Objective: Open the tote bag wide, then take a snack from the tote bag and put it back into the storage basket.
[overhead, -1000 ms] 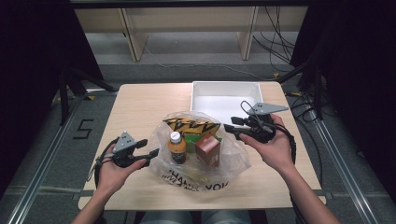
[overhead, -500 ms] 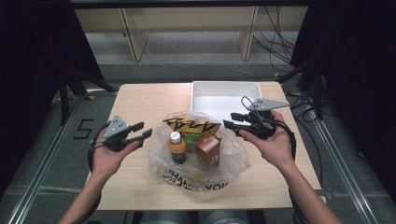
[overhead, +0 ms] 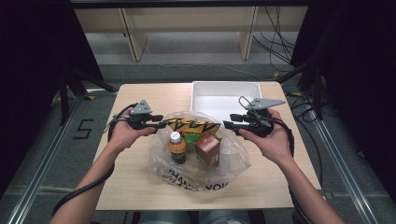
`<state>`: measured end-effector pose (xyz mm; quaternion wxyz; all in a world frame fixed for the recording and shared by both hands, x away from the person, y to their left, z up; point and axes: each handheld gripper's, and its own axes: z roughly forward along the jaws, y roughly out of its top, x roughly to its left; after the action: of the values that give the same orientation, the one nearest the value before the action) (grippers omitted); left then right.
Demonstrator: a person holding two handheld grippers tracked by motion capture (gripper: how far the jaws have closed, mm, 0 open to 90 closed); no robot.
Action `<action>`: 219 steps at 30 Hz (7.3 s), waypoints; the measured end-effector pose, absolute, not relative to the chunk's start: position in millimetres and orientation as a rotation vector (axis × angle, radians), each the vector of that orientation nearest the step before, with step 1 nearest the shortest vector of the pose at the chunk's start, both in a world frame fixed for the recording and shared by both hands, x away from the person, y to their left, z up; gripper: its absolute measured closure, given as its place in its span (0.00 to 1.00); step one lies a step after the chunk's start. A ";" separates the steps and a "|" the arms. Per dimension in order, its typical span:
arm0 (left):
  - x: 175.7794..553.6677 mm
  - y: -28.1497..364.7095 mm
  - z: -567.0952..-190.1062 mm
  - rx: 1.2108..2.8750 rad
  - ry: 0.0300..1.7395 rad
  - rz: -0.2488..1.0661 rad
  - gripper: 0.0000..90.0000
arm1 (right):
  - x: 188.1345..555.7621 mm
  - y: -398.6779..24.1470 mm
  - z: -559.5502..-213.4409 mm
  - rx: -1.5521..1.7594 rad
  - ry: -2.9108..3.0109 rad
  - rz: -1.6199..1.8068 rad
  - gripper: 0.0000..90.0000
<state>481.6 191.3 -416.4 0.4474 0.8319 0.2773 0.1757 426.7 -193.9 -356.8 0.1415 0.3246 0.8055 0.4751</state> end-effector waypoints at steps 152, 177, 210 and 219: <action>418.9 204.3 -443.5 1.936 0.953 0.502 0.36 | 441.8 -154.6 -373.9 0.797 2.473 1.334 0.87; 419.9 203.0 -447.5 1.947 0.952 0.495 0.37 | 444.4 -147.2 -376.2 0.663 2.442 1.329 0.99; 424.3 191.7 -456.7 1.964 0.893 0.487 0.66 | 435.1 -156.1 -348.8 0.612 2.270 1.520 1.00; 424.3 186.2 -456.9 2.027 0.858 0.513 0.96 | 433.7 -155.8 -345.8 0.646 2.266 1.545 1.00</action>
<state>424.3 186.2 -456.9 0.4266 0.8112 0.3433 0.2052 433.7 -155.8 -345.8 0.1614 0.2262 0.7937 0.5411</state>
